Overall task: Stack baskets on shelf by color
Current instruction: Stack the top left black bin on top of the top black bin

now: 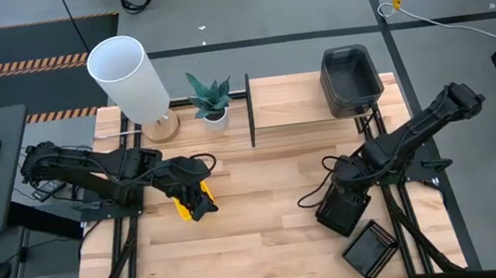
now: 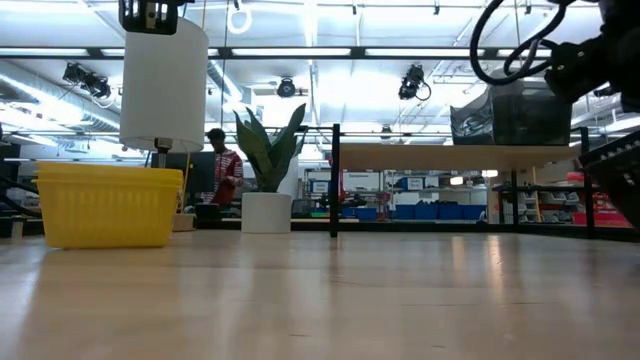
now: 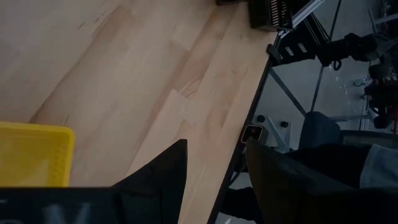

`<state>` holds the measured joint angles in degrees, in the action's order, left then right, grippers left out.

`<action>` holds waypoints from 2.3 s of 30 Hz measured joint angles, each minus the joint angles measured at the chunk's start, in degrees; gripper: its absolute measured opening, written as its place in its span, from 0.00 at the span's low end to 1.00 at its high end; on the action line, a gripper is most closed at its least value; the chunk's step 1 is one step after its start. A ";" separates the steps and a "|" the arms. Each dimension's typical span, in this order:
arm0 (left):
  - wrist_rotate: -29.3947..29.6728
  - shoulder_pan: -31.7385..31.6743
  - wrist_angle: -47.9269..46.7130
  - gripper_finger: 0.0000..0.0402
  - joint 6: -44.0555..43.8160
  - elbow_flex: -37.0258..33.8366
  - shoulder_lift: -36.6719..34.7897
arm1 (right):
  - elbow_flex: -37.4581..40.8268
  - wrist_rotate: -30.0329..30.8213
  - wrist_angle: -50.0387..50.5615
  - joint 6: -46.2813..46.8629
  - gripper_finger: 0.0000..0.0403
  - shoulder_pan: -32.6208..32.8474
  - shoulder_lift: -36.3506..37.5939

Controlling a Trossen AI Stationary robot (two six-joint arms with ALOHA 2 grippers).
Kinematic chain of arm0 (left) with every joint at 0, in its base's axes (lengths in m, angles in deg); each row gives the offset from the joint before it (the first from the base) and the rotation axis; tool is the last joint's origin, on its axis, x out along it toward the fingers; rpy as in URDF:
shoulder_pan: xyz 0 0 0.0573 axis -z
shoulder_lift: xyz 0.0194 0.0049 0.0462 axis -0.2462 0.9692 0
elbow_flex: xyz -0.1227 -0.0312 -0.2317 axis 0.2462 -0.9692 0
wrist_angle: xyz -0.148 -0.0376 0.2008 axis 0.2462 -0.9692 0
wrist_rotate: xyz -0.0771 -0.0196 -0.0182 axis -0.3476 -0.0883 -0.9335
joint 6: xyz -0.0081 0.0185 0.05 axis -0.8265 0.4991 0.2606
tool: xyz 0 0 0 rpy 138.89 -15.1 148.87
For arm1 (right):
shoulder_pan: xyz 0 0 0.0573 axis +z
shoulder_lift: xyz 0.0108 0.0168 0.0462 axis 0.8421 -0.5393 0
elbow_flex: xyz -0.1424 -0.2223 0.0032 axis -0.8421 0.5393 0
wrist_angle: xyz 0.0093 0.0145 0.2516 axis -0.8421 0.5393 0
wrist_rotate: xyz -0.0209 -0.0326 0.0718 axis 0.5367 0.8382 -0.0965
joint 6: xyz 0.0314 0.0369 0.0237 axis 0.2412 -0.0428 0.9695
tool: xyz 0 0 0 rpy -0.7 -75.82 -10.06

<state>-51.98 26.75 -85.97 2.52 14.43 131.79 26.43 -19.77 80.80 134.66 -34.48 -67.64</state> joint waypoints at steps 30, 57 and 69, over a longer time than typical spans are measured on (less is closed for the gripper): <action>0.02 -0.04 0.00 0.43 0.00 0.00 0.00 | 2.99 0.11 -4.13 9.86 0.37 3.35 0.02; 0.00 0.28 0.02 0.43 0.00 -0.01 0.00 | -0.70 -10.07 -7.27 6.81 0.37 12.06 0.01; 0.01 0.28 0.02 0.43 0.05 -0.02 0.00 | 8.07 -19.38 -17.29 9.83 0.37 12.84 0.02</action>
<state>-51.97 27.03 -85.94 2.57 14.41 131.79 34.50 -39.15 63.51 144.49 -21.64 -67.61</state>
